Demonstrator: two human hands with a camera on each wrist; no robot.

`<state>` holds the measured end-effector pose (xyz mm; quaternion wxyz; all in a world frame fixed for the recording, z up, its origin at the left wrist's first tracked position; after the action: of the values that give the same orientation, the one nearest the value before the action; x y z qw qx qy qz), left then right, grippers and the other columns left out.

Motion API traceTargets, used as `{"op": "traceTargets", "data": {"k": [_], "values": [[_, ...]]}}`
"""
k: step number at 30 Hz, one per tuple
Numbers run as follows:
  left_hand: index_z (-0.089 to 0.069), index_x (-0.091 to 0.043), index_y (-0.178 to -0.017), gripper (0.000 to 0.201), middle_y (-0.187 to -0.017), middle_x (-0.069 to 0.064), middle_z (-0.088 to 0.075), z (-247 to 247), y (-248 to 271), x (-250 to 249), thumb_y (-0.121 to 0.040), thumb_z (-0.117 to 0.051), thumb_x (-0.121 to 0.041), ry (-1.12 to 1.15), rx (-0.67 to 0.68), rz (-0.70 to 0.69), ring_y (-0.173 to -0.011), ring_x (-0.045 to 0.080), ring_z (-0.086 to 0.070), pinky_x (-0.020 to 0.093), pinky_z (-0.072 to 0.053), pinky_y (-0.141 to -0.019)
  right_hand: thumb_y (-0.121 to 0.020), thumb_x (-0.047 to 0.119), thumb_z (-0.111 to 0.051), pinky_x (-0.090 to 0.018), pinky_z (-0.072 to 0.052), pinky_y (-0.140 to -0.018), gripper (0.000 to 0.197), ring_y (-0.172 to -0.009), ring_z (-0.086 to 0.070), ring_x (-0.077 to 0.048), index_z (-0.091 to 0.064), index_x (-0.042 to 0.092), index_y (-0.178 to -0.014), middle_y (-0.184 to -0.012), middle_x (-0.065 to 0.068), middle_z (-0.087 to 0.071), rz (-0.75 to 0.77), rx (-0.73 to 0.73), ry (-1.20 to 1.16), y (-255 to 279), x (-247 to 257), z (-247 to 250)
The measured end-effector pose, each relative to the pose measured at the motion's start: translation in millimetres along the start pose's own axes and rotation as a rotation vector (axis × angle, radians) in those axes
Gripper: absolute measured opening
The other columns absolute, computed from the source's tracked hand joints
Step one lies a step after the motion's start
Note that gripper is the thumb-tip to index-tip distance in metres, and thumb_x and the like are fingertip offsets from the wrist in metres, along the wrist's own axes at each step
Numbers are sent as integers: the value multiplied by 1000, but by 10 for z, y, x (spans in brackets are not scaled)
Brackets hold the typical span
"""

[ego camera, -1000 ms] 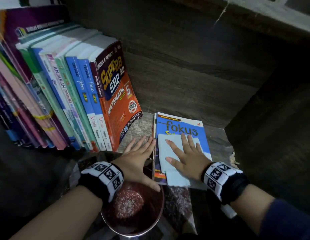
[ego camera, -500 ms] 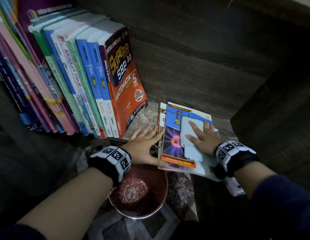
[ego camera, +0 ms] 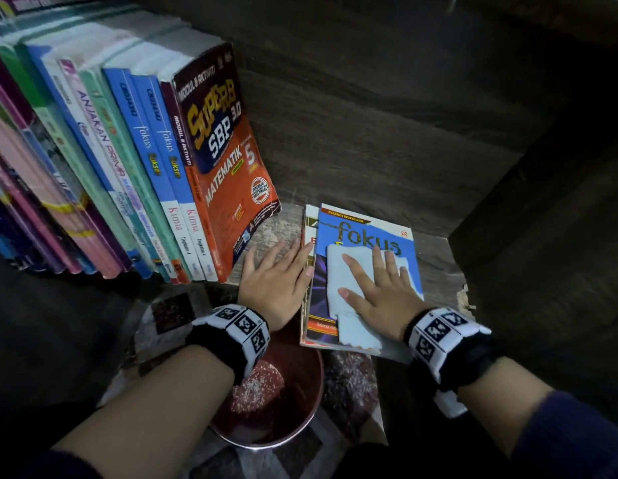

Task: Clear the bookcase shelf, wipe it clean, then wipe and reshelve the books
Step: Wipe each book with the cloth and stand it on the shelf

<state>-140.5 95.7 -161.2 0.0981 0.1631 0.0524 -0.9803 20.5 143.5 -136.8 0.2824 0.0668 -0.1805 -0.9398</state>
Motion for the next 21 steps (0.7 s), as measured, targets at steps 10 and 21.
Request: {"op": "traceTargets", "data": {"k": [10, 21], "values": [[10, -44, -149, 58, -160, -20, -1, -4, -3, -7, -93, 10, -58, -11, -8, -25, -148, 6, -2, 48, 8, -117, -47, 92, 25, -41, 11, -117, 92, -143, 27, -27, 31, 55, -132, -156, -10, 27, 61, 94, 45, 481, -300, -159], [2, -45, -151, 61, -160, -21, -5, 18, 11, 4, -92, 5, -60, -6, -36, -41, -148, 6, -5, 48, 6, -117, -98, 58, -23, -46, -6, -117, 64, -146, 3, -39, 4, 37, -152, -159, -20, 8, -210, -66, 51, -677, -421, 407]]}}
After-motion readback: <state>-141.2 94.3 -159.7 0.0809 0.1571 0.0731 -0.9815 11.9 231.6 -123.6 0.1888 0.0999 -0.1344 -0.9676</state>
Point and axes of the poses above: each hand's wrist, its own y-axis away from the middle knuckle, its own z-axis out of the back of the hand, x = y × z, the point moved 9 cm from there along -y, towards the middle knuckle
